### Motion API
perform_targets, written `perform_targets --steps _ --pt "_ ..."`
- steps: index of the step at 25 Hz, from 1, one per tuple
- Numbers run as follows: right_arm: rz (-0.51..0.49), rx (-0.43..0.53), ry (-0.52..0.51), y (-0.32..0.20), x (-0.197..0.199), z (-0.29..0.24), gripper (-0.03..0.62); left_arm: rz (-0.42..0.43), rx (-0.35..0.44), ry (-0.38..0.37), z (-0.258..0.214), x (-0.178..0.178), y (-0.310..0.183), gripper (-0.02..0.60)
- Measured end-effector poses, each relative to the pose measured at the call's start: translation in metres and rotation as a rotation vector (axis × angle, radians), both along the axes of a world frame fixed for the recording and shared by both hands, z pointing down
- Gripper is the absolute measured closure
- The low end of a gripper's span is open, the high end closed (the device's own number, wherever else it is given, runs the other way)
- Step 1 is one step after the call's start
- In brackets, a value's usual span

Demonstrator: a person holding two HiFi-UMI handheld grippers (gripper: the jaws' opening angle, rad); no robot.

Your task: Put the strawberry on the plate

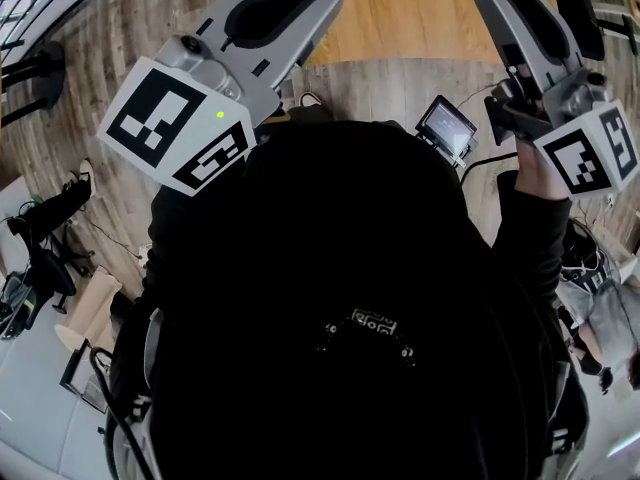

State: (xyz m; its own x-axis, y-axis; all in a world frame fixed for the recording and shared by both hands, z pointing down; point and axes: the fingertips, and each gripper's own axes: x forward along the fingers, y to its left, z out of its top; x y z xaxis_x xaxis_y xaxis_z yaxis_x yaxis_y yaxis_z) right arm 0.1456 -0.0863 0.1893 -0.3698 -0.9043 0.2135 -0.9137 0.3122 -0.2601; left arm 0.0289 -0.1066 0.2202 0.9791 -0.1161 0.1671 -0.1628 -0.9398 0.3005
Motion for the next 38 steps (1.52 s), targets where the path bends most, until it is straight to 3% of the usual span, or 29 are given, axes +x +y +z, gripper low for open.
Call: perform_targets --steps 5,15,21,26,32,38 --pt "-0.017 0.0 0.018 -0.014 -0.022 0.0 0.453 -0.023 -0.007 0.019 0.003 -0.024 -0.012 0.583" --pt "-0.061 -0.021 0.048 -0.02 -0.033 -0.004 0.453 -0.062 -0.027 0.055 0.007 -0.029 -0.015 0.583" --pt "-0.126 -0.049 0.106 -0.03 -0.07 -0.001 0.453 -0.159 -0.073 0.065 0.033 -0.081 -0.031 0.583" --pt "-0.15 -0.033 0.124 0.012 -0.104 -0.014 0.452 -0.188 -0.073 0.088 0.027 -0.115 0.018 0.583" --pt "-0.214 -0.003 0.146 -0.035 -0.105 -0.027 0.453 -0.235 -0.071 0.083 0.021 -0.112 -0.015 0.583" --pt "-0.203 0.01 0.117 -0.027 -0.098 -0.045 0.453 -0.232 -0.053 0.068 -0.001 -0.11 -0.005 0.583"
